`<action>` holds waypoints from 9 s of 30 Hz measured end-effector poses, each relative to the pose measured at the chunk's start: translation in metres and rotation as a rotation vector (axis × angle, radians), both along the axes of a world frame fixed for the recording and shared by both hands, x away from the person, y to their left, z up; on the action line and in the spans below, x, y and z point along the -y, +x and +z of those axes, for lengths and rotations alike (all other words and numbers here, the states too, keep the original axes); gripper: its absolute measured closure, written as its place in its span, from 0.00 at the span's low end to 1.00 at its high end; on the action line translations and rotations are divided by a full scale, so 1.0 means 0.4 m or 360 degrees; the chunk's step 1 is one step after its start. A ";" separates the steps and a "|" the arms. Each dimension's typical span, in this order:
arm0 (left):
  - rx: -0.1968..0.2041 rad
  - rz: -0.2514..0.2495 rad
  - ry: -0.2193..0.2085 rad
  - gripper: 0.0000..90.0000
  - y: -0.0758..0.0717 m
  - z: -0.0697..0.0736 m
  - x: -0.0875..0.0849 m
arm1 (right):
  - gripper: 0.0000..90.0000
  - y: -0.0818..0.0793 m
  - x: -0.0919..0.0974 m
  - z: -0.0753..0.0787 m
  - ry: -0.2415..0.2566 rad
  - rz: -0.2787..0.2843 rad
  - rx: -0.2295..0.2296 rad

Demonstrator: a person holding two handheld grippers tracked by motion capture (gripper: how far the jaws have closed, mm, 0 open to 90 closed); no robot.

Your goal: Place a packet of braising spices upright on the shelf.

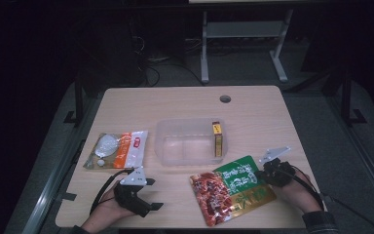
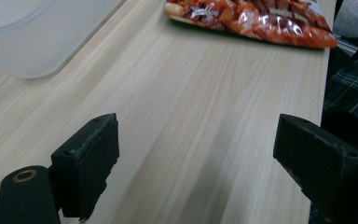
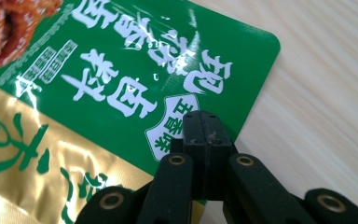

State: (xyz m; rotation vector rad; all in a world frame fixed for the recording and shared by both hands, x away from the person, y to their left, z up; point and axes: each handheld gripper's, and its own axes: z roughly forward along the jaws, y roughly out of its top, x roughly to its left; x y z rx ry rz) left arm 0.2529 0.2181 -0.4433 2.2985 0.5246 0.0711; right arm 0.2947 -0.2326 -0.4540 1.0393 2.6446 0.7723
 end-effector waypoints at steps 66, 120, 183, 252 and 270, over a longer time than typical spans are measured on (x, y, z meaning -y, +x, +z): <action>-0.0060 -0.0184 0.0057 0.16 0.106 -0.057 0.261 | 0.34 -0.111 -0.015 0.008 0.0251 -0.0119 0.0269; -0.0070 -0.0126 -0.0053 0.99 0.063 0.006 0.222 | 0.36 -0.116 0.005 0.029 0.0346 -0.0184 0.0350; 0.0180 0.0248 -0.0517 1.00 0.063 0.182 -0.015 | 0.63 -0.031 -0.311 0.113 0.0961 0.0410 0.0169; 0.0210 0.0351 -0.0223 0.31 0.013 0.075 -0.086 | 1.00 0.085 -0.235 0.370 0.1031 0.0593 0.0399; 0.0211 0.0347 -0.0189 0.30 0.013 0.071 -0.084 | 1.00 0.161 -0.206 0.330 0.0859 0.0413 0.0383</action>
